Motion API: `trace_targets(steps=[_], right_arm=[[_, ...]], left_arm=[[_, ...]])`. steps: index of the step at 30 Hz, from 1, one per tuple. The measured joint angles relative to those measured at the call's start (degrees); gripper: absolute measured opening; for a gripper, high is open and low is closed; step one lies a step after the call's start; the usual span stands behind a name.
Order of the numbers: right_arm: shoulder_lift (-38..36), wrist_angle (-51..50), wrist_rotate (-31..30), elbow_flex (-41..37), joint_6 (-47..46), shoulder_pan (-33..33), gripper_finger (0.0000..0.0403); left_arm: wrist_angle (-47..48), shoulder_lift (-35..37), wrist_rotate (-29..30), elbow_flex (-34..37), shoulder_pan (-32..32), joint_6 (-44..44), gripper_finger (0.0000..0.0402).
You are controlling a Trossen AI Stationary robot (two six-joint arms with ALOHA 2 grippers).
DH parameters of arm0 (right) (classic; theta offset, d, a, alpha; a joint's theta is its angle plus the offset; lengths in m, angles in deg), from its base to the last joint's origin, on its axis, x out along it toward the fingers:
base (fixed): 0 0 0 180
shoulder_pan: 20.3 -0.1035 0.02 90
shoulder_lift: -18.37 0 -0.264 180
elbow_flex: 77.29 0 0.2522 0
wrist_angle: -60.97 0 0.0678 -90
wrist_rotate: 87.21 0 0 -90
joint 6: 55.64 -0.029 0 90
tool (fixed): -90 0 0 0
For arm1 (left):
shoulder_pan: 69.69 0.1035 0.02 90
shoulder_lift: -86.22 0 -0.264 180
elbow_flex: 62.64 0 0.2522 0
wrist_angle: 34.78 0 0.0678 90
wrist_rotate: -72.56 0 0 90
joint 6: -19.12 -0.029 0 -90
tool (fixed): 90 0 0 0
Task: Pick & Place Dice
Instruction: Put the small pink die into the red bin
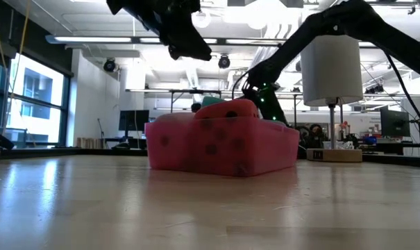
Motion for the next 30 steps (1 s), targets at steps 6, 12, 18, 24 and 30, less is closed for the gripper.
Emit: trace_targets(steps=[6, 12, 18, 24, 30], right_arm=[[-1.8, -0.3, 0.2, 0.0, -1.2, -3.2, 0.0034], [-6.1, -2.5, -1.4, 0.1, -3.0, -7.2, 0.0034], [-11.3, -8.2, -2.3, 0.1, -11.3, -11.6, 0.0034], [-15.6, -15.3, -2.5, 0.1, -19.3, -16.9, 0.0034], [-20.2, -19.4, -2.3, 0.1, -27.8, -22.0, 0.0034]], left_arm=[[0.8, 0.0, -3.7, 0.0, -0.1, 0.3, 0.0127], [1.6, 0.0, -3.7, 0.0, -0.8, 2.9, 0.0127], [3.8, 0.0, -3.7, 0.0, -1.3, 3.3, 0.0127], [9.6, 0.0, -2.9, 0.0, -1.2, 3.5, 0.0127], [12.6, 0.0, -1.5, 0.1, -0.7, 5.4, 0.0127]])
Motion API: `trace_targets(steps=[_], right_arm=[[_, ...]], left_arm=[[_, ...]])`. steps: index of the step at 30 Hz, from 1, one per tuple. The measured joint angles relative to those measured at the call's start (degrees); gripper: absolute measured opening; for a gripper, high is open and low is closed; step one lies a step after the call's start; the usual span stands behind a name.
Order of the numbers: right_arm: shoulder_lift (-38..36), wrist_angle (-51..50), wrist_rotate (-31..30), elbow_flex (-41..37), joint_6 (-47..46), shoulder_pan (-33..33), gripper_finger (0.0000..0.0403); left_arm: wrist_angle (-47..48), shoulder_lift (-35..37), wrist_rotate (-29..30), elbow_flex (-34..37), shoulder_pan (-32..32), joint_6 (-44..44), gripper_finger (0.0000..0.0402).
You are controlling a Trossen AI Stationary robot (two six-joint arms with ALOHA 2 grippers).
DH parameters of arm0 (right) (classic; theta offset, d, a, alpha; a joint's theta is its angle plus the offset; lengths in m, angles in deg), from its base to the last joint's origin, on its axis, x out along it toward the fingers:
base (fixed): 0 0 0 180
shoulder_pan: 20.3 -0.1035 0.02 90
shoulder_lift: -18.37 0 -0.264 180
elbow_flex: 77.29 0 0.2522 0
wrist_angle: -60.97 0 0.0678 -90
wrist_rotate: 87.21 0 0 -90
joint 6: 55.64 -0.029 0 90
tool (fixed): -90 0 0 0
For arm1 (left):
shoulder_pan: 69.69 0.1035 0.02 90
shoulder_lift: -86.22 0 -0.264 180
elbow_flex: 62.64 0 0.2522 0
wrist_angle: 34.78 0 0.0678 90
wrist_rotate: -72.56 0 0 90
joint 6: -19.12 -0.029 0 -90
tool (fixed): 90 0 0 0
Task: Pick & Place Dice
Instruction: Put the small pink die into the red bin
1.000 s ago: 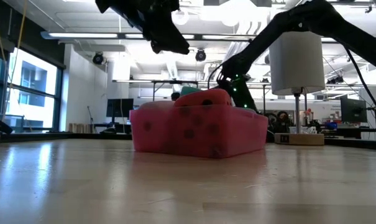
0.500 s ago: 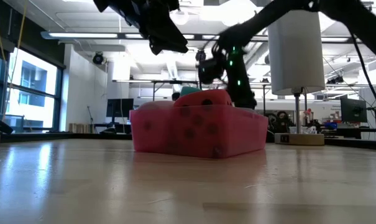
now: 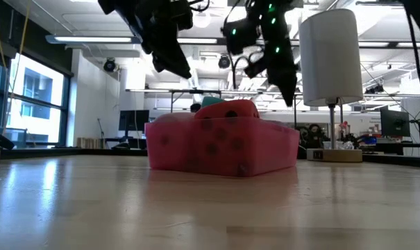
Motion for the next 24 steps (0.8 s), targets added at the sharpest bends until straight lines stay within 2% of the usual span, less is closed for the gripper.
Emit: trace_targets(steps=[6, 9, 17, 21, 24], right_arm=[[-3.2, -4.4, 0.3, -0.4, -12.1, -7.5, 0.0034], [-6.0, -4.6, 4.3, -2.8, -15.7, -12.1, 0.0034], [-14.9, -4.5, 10.3, -13.8, -31.4, -26.5, 0.0034], [-19.7, -0.5, 8.7, -21.6, -41.3, -36.7, 0.0034], [-23.1, 7.0, 5.2, -28.0, -46.7, -43.9, 0.0034]], left_arm=[[-3.9, 0.0, -0.1, 0.0, -1.7, 5.1, 0.0127], [-4.6, 0.0, -0.1, 0.0, -3.6, 7.2, 0.0127], [-4.4, 0.0, -4.7, 0.0, -9.6, 12.9, 0.0127], [-4.4, 0.0, -5.0, 0.0, -13.1, 13.0, 0.0127], [-4.3, 0.0, -4.9, 0.0, -14.9, 12.9, 0.0127]])
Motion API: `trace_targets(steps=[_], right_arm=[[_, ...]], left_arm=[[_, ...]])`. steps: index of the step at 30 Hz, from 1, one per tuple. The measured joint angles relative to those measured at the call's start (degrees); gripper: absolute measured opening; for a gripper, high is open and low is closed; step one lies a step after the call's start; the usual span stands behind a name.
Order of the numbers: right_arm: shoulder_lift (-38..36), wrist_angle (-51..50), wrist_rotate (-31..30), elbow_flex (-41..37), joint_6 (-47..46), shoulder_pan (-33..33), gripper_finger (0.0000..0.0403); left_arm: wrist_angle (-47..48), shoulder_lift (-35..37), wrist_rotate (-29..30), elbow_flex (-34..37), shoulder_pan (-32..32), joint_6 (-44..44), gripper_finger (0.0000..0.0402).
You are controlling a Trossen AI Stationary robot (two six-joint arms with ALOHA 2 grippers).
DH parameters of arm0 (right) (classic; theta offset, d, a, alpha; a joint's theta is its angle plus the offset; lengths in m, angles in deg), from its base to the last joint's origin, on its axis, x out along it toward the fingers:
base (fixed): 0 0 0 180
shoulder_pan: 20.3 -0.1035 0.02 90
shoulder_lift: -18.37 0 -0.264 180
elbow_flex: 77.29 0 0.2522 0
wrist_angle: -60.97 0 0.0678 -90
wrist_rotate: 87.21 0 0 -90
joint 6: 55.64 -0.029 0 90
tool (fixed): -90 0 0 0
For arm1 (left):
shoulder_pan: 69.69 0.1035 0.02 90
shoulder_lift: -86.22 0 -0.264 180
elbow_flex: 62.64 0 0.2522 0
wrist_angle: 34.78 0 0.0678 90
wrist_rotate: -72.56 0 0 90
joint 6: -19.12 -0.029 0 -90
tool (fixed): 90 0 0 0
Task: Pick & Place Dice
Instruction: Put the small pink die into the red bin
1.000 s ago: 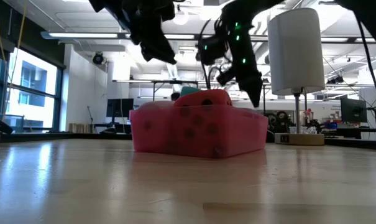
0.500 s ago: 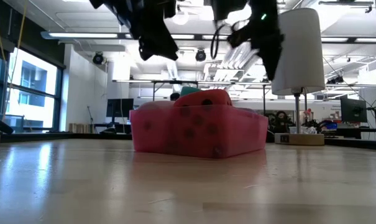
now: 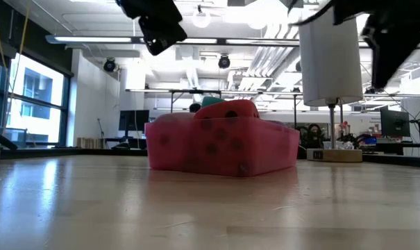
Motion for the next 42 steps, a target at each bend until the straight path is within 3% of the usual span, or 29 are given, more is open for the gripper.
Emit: trace_targets(steps=[4, 7, 11, 16, 24, 26, 31, 36, 42], right_arm=[[-3.9, 17.0, -8.5, -9.7, -1.5, -7.2, 0.0034], [-6.7, 35.2, -12.3, -16.8, 6.5, -7.4, 0.0033], [-8.2, 58.1, -11.4, -21.9, 23.4, -3.2, 0.0033], [-7.3, 69.7, -7.2, -22.3, 32.7, 2.5, 0.0033], [-1.1, 71.3, -6.4, -22.3, 32.4, 10.7, 0.0037], [0.2, 72.4, -6.1, -22.5, 32.4, 11.7, 0.0052], [0.9, 73.1, 1.3, -22.4, 34.2, 13.6, 0.0093], [0.9, 74.2, 1.3, -22.4, 31.9, 14.3, 0.0130], [0.9, 75.2, 1.0, -22.3, 29.3, 15.5, 0.0203]], left_arm=[[0.0, 0.0, 0.9, 0.0, -1.3, -2.0, 0.0127], [-0.5, 0.0, 2.3, 0.0, -1.7, -4.7, 0.0127], [-2.3, -0.1, 2.3, 0.0, -1.7, -7.1, 0.0127], [-3.3, -0.1, 2.3, 0.0, -1.6, -7.2, 0.0127], [-3.3, -0.1, 2.2, 0.0, -1.8, -3.6, 0.0127], [-3.3, -0.1, 2.2, 0.0, -1.8, -2.4, 0.0127], [-3.3, -0.1, 2.2, 0.0, -1.7, -0.8, 0.0127], [-3.3, -0.1, 2.2, 0.0, -2.0, -0.7, 0.0127], [-3.5, -0.1, 2.2, 0.0, -2.0, 1.0, 0.0127]])
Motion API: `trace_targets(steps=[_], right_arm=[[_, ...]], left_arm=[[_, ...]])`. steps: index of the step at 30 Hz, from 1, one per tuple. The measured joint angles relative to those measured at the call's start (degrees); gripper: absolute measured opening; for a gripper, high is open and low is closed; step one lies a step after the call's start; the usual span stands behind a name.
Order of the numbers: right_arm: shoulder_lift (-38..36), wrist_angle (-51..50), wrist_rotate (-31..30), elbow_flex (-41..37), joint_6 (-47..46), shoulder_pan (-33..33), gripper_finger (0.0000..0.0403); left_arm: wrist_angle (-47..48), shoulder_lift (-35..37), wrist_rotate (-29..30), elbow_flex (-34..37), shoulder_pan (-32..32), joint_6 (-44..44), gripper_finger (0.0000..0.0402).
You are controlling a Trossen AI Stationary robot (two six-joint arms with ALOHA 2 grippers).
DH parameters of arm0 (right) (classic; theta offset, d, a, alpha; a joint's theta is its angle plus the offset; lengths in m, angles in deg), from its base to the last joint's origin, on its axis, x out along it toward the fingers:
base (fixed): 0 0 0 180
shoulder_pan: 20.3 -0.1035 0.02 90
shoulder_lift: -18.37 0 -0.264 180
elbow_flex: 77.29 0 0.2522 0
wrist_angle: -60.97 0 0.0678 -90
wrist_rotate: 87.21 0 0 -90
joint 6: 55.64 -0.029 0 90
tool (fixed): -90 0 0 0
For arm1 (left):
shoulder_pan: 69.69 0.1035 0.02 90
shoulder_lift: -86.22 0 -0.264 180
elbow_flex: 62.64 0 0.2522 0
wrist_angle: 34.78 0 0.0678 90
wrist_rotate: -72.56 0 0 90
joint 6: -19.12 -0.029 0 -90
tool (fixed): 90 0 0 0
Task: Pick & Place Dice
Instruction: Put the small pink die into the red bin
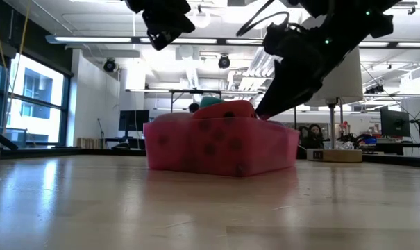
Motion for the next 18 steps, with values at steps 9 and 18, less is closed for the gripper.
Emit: trace_targets(steps=[9, 18], right_arm=[[-0.3, 2.5, -3.6, 0.1, 4.0, 0.3, 0.0280], [-0.2, -1.2, -12.9, 0.9, 15.2, -0.9, 0.0250]], left_arm=[[0.0, 0.0, 0.0, 0.0, 0.0, 0.7, 0.0127], [0.0, 0.0, 0.0, 0.0, 0.0, 3.3, 0.0127]])
